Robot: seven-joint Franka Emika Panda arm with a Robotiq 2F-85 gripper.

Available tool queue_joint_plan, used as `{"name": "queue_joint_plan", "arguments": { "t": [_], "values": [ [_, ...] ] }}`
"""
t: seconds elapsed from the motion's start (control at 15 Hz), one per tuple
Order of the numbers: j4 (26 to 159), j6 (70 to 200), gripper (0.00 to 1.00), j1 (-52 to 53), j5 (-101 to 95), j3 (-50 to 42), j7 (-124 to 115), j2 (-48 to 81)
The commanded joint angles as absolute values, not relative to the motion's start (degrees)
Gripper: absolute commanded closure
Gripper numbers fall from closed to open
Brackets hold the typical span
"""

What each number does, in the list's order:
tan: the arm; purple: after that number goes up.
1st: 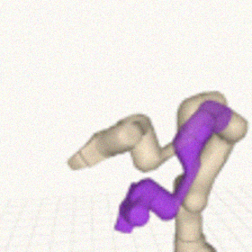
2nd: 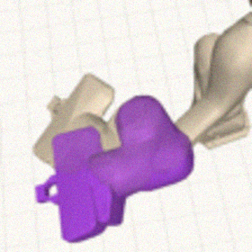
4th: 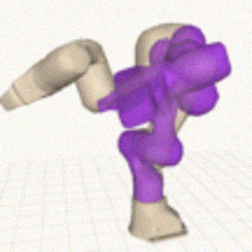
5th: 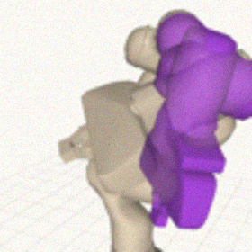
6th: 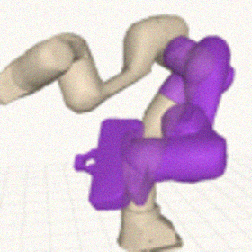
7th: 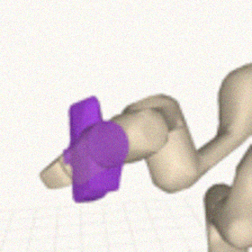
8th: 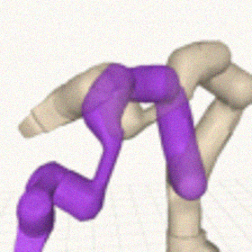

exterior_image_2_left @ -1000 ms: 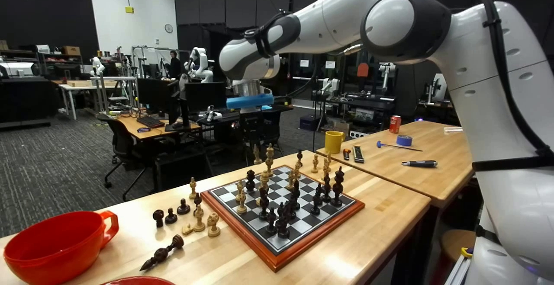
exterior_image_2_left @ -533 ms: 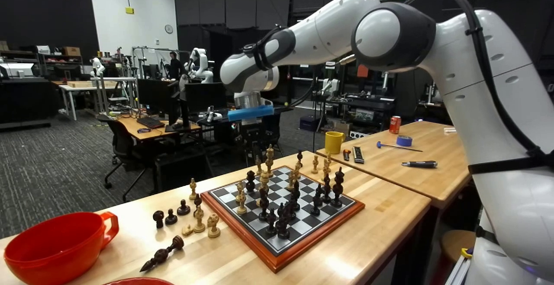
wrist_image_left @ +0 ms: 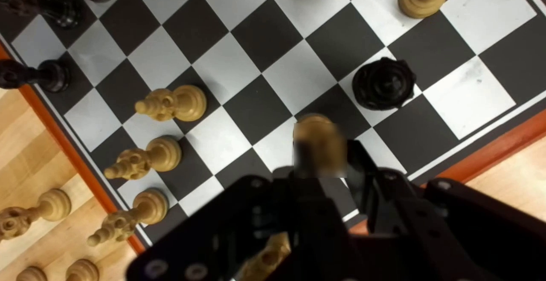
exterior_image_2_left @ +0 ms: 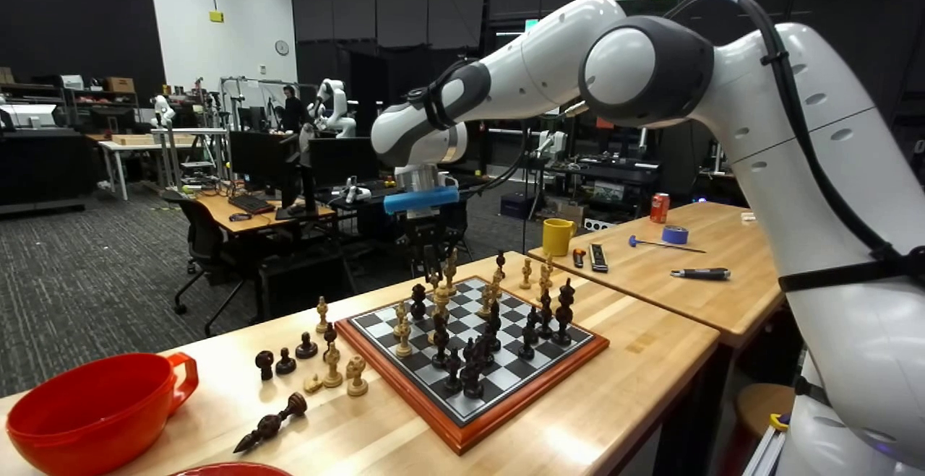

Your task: Put one white chess piece on the chessboard.

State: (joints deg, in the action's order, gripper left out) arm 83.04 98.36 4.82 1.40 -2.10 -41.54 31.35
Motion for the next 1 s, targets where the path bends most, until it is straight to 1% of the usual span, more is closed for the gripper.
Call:
{"name": "queue_joint_plan", "arguments": {
  "t": [0.0,0.4,0.47,0.53,0.67,0.93],
  "values": [
    [81.9,99.5,0.94,4.6,2.5,-2.6,-41.5,32.6],
    [81.8,101.6,0.94,4.5,2.6,-2.7,-41.2,33.8],
    [81.8,101.8,0.51,4.5,2.6,-2.7,-41.2,33.9],
    [81.6,101.8,0.5,4.5,2.6,-2.7,-41.1,33.9],
    [81.4,101.9,0.4,4.6,2.8,-2.5,-40.9,33.5],
    [81.0,102.3,0.14,4.8,3.2,-1.9,-39.8,32.2]
  ]
}}
